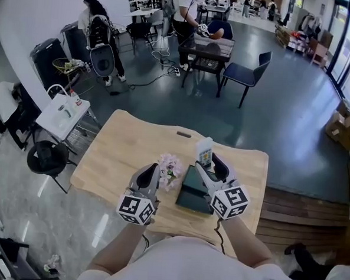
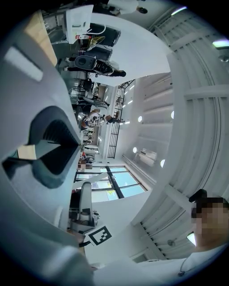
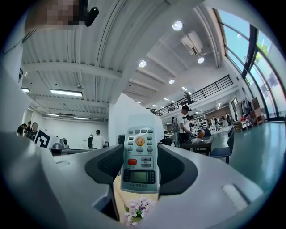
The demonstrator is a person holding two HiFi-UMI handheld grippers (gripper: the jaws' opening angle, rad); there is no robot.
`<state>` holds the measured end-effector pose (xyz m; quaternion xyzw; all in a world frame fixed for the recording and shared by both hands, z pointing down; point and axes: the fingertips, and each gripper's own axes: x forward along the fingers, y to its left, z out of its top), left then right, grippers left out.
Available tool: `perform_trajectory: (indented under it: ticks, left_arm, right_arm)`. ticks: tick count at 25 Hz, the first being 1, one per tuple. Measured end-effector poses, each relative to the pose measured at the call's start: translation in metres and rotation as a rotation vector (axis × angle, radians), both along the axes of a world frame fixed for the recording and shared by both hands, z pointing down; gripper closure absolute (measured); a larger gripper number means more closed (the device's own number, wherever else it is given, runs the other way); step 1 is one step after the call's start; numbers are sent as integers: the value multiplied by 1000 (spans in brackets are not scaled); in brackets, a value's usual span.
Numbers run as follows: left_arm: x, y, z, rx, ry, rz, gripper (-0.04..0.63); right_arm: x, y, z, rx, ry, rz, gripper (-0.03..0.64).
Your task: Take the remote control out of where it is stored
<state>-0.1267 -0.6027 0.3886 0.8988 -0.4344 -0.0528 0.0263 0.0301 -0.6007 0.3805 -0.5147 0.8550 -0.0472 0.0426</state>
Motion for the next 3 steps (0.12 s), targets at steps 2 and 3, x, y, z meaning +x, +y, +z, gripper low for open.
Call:
perform_trajectory:
  ticks: [2,3]
  left_arm:
    - [-2,1,0,-4,-1,-3,595]
    - [-3,1,-1,-7,-1,-4,595]
  right_arm:
    - [-2,1,0,-5,-2,0,353]
    - [-3,1,0,-7,-3,0,353]
